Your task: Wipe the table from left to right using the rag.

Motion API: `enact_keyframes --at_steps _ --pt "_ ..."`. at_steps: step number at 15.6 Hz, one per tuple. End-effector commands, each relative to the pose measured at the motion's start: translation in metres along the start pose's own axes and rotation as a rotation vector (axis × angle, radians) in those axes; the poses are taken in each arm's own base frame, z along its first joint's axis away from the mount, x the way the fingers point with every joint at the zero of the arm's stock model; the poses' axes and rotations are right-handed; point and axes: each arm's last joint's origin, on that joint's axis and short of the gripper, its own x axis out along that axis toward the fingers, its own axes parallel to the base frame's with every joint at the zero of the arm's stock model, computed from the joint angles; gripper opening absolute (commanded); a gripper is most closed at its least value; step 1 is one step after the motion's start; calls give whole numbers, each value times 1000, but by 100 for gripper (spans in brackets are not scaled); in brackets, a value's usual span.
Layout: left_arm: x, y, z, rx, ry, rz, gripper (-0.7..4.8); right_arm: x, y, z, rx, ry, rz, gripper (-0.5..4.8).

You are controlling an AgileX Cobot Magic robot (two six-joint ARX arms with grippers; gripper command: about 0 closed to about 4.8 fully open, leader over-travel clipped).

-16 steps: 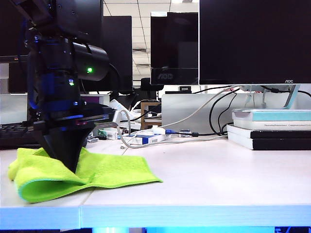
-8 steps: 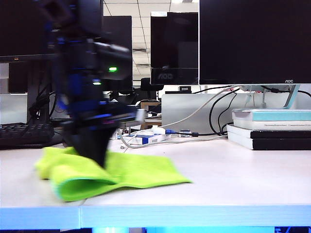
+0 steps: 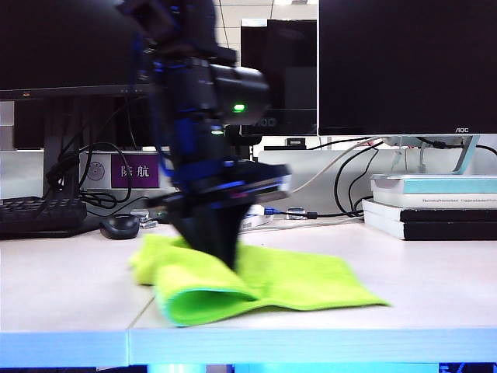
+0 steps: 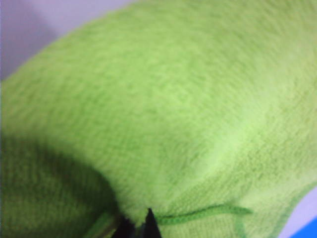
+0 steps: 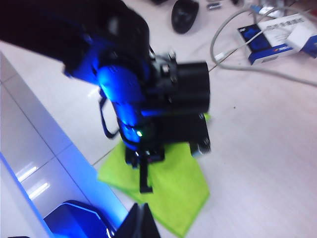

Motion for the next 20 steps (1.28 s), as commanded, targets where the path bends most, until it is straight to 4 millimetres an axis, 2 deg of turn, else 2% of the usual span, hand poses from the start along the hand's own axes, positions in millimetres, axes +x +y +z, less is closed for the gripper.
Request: enact_keyframes --at_steps 1,6,9,11,14,20 --pt "17 -10 15 14 -9 -28 -6 -6 0 1 -3 -29 -2 -1" --pt "12 -17 35 15 -60 -41 -6 -7 0 1 -3 -33 -2 -1" --pt "16 -26 48 35 -67 -51 -6 -7 0 1 -3 -34 -2 -1" --pt "21 -33 50 49 -61 -70 -6 -7 0 1 -2 -34 -11 -1" --pt "31 -46 51 79 -55 -92 -6 -7 -4 1 0 -35 -123 -1" --pt "40 -63 55 90 -77 -124 -6 -9 -4 0 1 -39 -138 -1"
